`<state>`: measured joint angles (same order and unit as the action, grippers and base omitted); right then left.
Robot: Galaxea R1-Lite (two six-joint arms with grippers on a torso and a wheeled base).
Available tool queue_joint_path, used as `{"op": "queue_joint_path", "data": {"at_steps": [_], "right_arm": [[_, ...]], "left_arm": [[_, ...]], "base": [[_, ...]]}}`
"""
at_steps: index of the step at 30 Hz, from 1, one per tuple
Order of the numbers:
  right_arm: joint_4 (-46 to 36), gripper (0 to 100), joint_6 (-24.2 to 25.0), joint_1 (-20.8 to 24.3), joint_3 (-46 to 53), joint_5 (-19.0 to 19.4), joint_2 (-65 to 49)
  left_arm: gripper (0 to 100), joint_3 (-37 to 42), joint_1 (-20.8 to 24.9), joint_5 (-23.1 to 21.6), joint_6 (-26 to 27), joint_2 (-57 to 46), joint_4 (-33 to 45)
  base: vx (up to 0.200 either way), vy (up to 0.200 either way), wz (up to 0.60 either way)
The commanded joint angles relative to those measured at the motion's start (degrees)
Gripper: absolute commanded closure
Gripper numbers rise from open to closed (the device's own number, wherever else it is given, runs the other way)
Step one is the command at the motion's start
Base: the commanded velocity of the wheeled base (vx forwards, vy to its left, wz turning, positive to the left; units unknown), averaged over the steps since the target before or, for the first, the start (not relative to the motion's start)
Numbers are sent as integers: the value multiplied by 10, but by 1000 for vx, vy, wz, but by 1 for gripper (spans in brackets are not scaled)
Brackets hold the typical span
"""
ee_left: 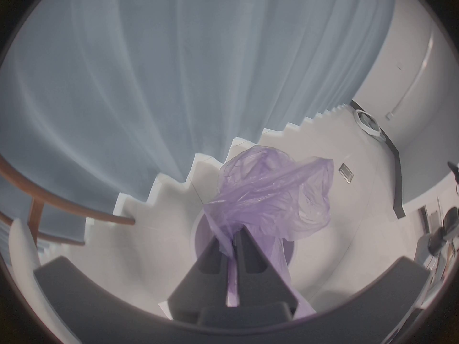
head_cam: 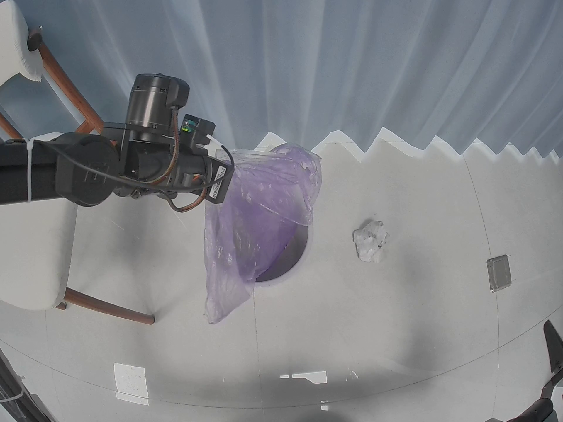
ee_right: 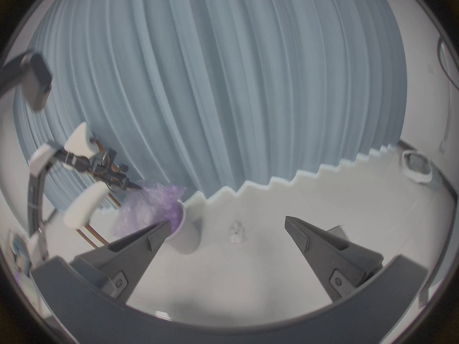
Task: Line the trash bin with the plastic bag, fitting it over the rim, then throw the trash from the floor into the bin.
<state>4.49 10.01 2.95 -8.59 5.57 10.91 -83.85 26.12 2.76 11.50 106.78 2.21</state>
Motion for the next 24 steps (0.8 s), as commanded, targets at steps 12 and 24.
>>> {"op": "queue_joint_path", "data": {"at_steps": [12,24], "right_arm": [[109,0,242,280,-228,76,601],[339,0,301,293,-307,66,835]], "left_arm": [[100,111,85,-5,53,-149,3],[100,110,142,83,21,-147,-5]], "base": [[0,0,0],[0,0,0]]}}
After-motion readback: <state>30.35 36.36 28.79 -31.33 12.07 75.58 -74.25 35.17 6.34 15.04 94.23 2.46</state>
